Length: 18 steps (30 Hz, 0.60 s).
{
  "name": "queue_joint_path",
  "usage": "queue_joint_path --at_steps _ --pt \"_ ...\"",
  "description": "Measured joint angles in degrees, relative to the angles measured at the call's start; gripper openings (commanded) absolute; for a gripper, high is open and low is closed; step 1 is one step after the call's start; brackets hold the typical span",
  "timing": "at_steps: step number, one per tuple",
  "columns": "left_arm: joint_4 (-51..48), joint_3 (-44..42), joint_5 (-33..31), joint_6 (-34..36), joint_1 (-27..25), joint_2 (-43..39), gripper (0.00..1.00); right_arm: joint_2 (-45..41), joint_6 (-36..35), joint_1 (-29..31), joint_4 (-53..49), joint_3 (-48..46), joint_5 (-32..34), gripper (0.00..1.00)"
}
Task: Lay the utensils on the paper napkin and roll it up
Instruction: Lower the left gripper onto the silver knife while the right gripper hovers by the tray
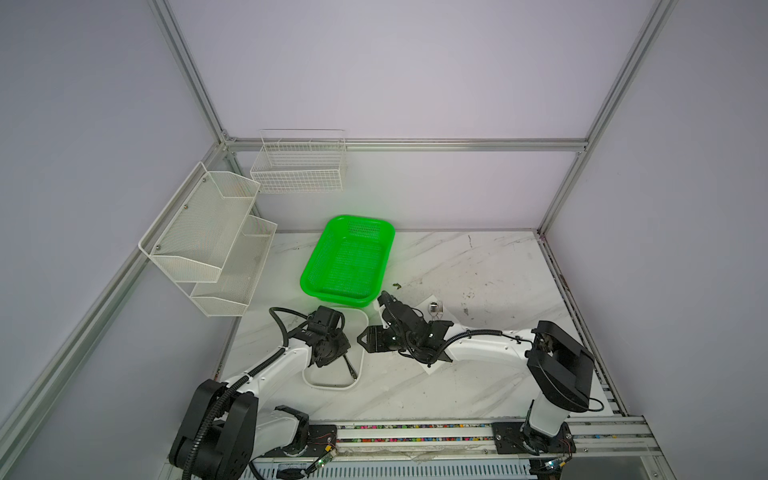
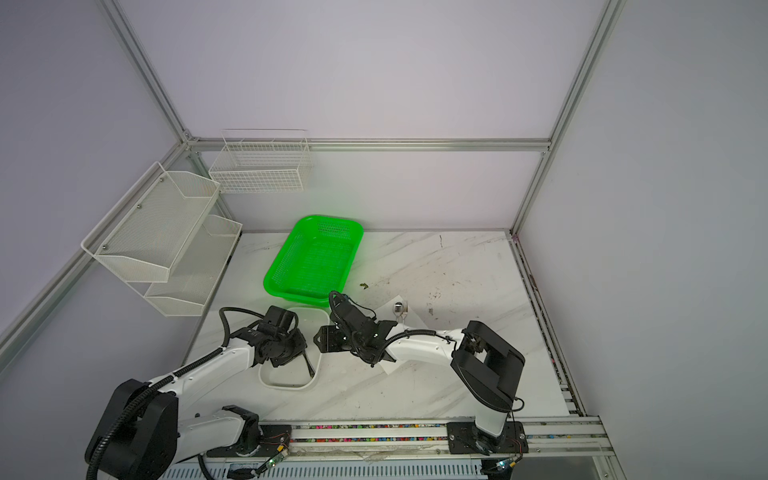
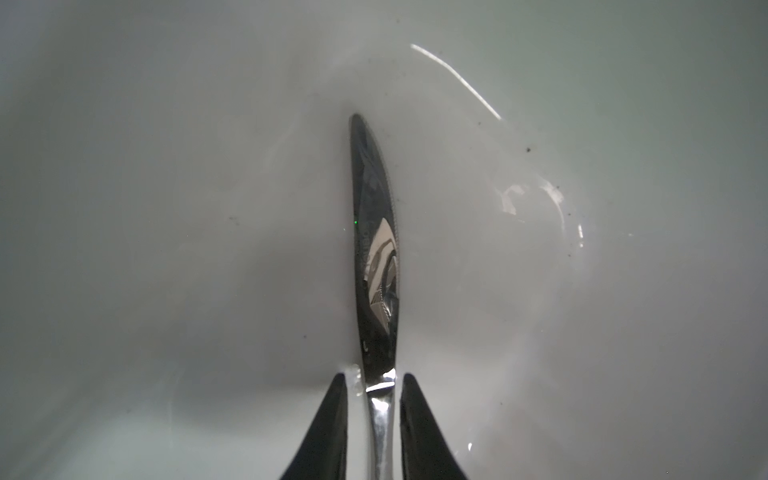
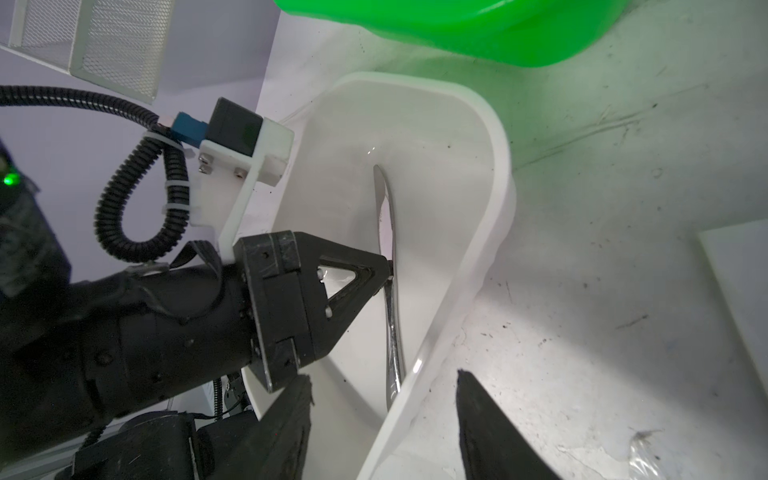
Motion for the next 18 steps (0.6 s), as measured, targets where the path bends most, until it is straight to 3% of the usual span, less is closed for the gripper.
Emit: queue_joint_path --at_steps 18 --pt "7.65 -0.28 0.09 1.97 0.31 4.59 0.17 0.33 0.55 -0.35 -0.11 0.0 -0.11 0.59"
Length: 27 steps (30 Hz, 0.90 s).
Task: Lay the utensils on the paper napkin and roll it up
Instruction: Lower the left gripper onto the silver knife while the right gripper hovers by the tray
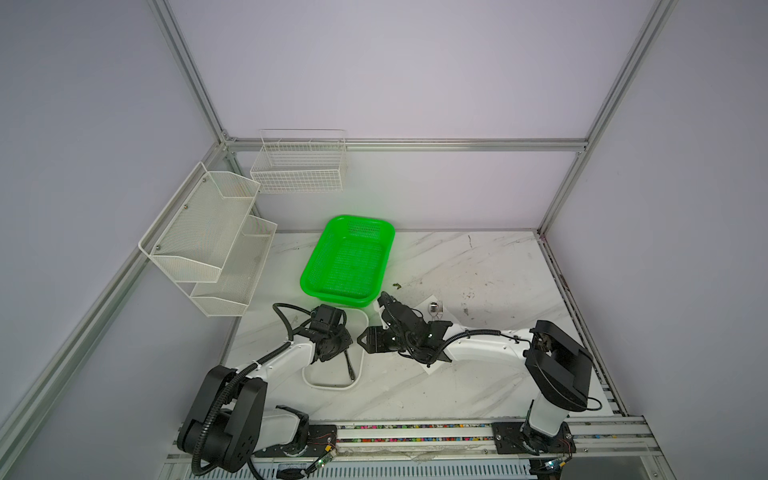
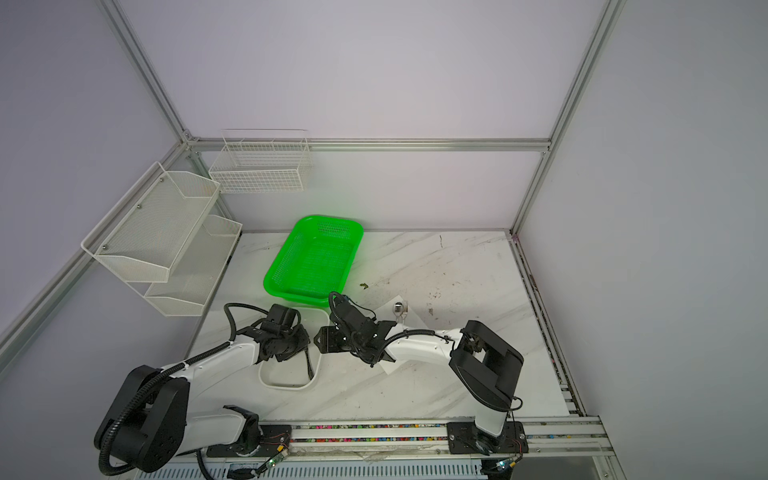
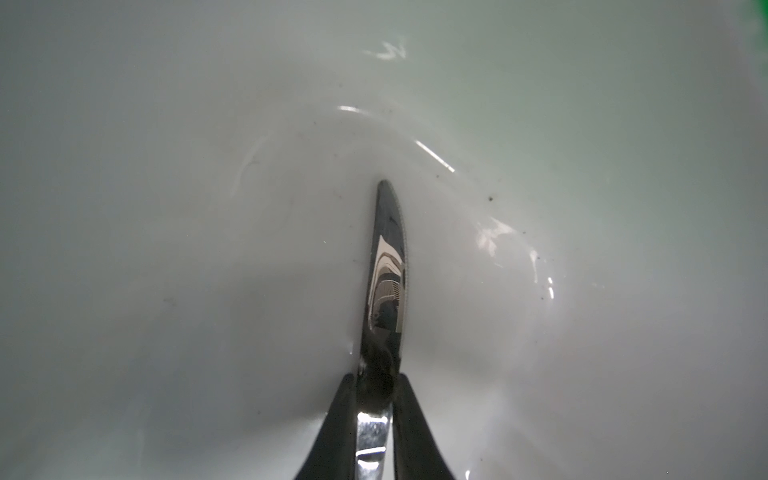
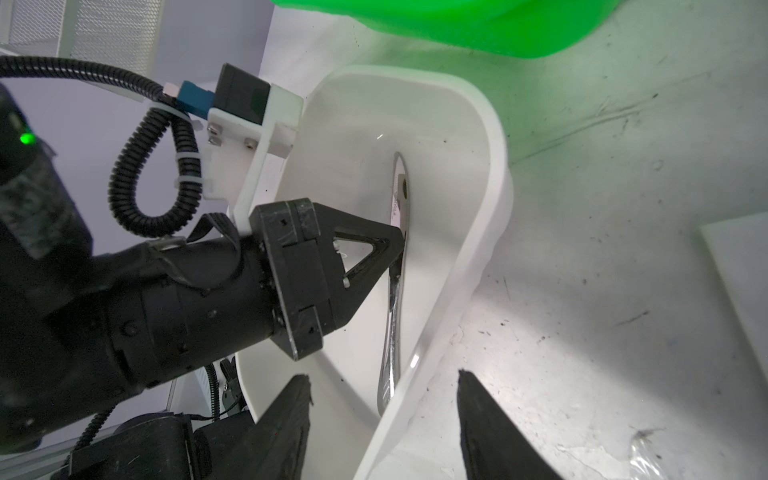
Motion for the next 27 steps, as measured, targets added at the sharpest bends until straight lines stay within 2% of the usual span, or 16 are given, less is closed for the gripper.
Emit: queue_joint_path --at_steps 10,17,27 --pt "1.64 0.11 1.75 3.3 0.07 0.39 0.25 0.0 0.79 -0.04 -0.02 0.0 0.04 0.59" --pt "-4.96 2.6 1.09 5.86 -0.52 0.48 0.29 0.0 1.16 -0.2 -0.55 0.0 1.01 0.59" --pt "-13.11 8.31 -2.86 8.39 -5.09 5.4 0.32 -2.36 2.36 -1.38 -0.57 -2.08 3.32 0.59"
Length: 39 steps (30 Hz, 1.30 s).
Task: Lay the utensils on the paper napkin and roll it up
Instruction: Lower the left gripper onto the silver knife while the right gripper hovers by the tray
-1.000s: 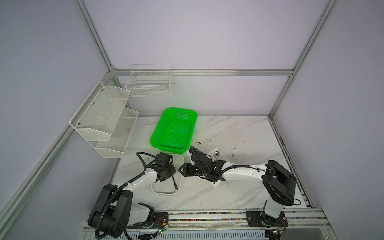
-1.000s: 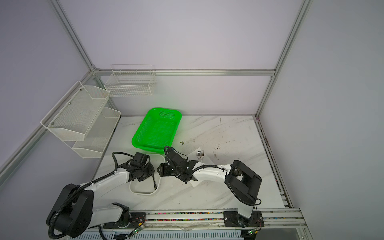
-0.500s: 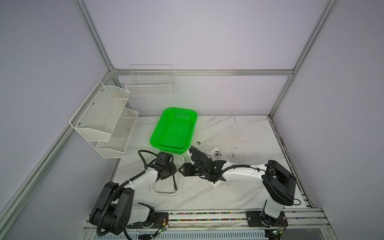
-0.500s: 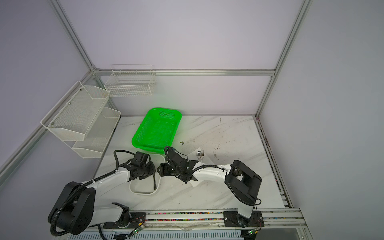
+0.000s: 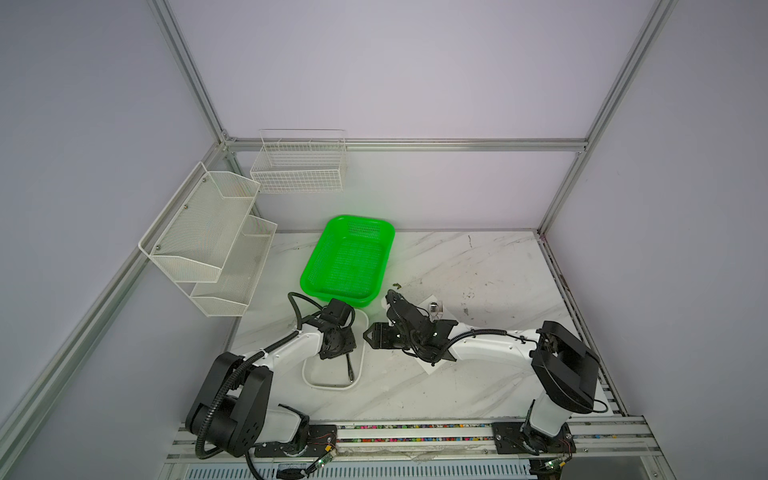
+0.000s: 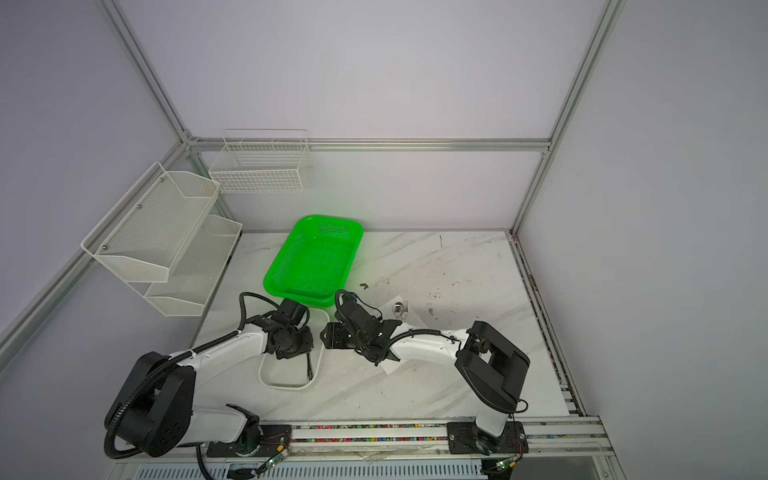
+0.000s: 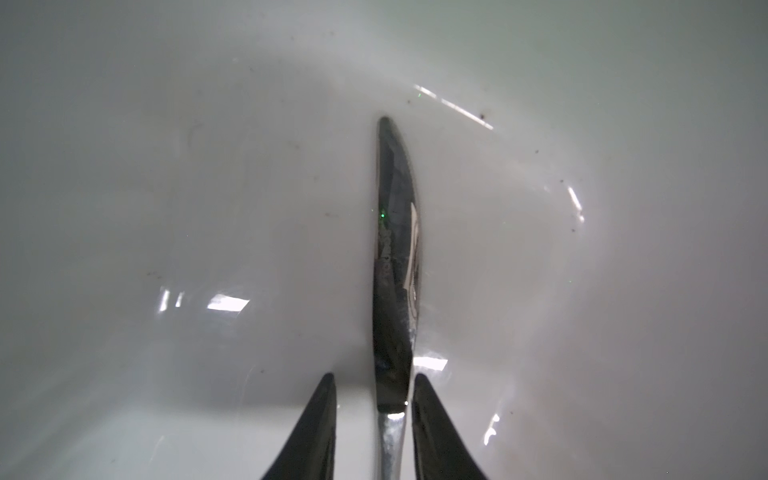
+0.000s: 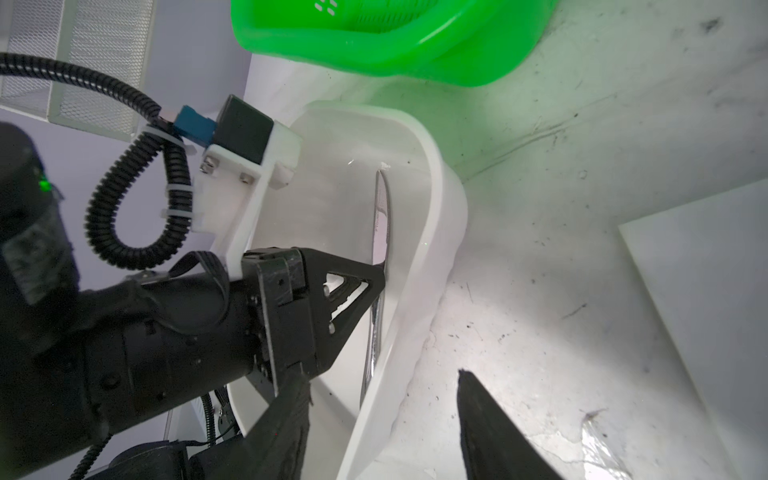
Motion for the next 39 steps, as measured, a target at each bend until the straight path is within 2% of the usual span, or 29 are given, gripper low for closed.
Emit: queue_joint_path --at_steps 12,17,24,39 --pt "-9.86 10.19 -12.17 -0.37 -8.57 11.26 0.26 -3.06 1.03 -0.48 -0.26 -2.43 1.46 0.59" --pt "-12.15 12.81 -15.8 -0.39 -10.69 14.47 0.19 -4.81 1.62 -0.92 -0.42 -4.02 2.43 0.59" --pt "-12.83 13.4 -16.17 -0.37 -11.13 15.47 0.14 -6.43 2.38 -1.4 -0.76 -5.25 3.8 0.59" --pt "-6.6 7.23 -13.29 -1.46 -9.46 8.61 0.1 -7.15 2.84 -1.88 -0.79 -5.35 4.35 0.59"
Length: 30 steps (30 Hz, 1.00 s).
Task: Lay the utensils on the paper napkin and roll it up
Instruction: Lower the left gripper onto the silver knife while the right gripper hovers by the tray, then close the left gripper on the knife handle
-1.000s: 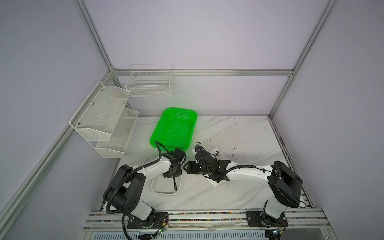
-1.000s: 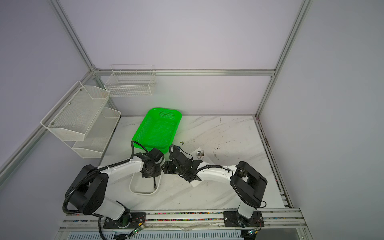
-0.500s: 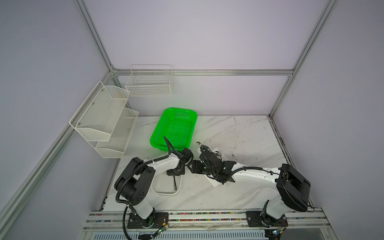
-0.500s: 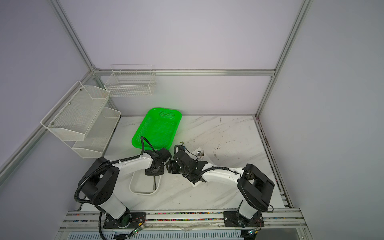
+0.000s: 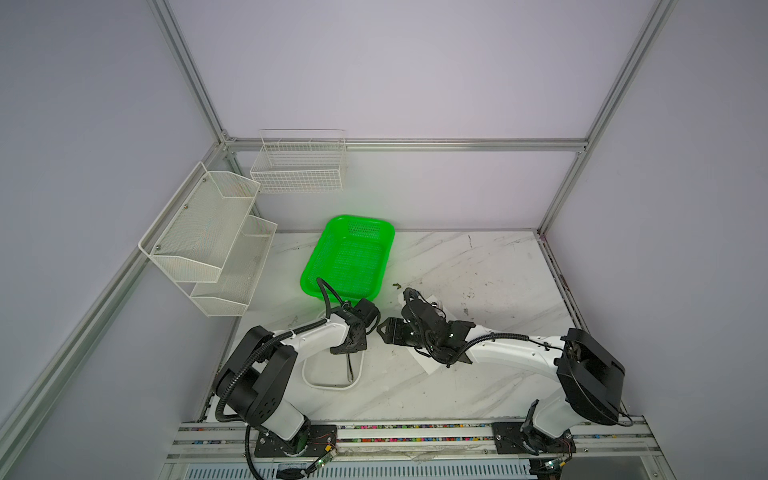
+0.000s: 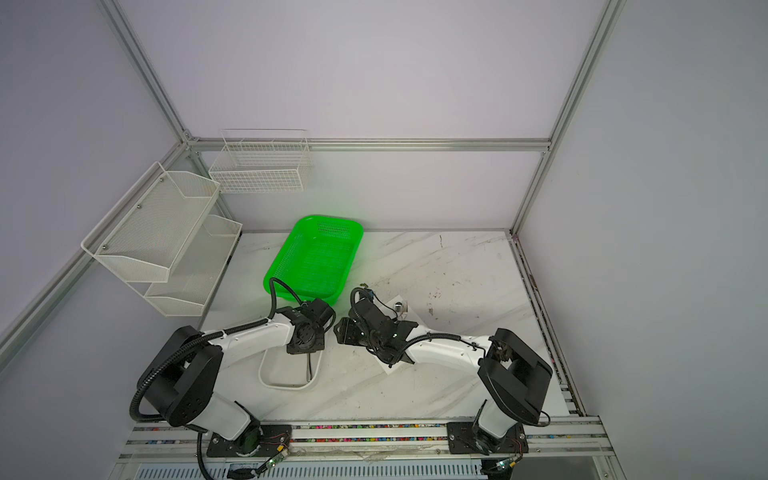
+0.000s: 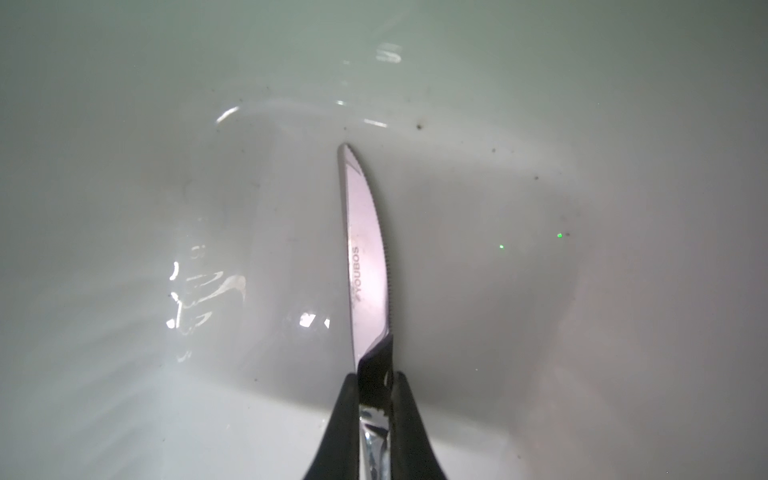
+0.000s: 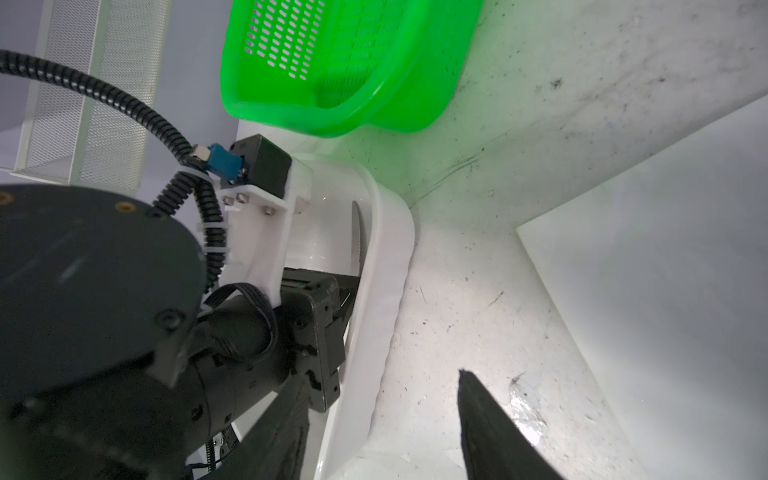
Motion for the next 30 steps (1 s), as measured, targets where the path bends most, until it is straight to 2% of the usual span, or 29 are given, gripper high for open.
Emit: queue_joint_path --at_steps 10,15,23,27,30 --pt "4.22 -3.65 5.2 -0.02 3.15 -4.24 0.09 0.0 0.33 -0.02 0.0 0.0 -0.07 0.59" --pt "6.03 -4.98 6.75 -0.48 4.02 -5.73 0.21 0.0 0.42 -0.02 0.0 0.0 -0.13 0.59" --pt "5.2 -4.83 7.39 -0.28 4.11 -4.92 0.27 0.0 0.57 -0.02 0.0 0.0 -0.37 0.59" --pt "4.72 -3.98 7.04 0.02 4.11 -3.82 0.26 0.0 0.57 0.0 0.0 0.0 -0.44 0.59" --pt "4.02 -2.51 6.56 0.46 4.07 -2.05 0.2 0.0 0.59 -0.02 0.0 0.0 -0.44 0.59"
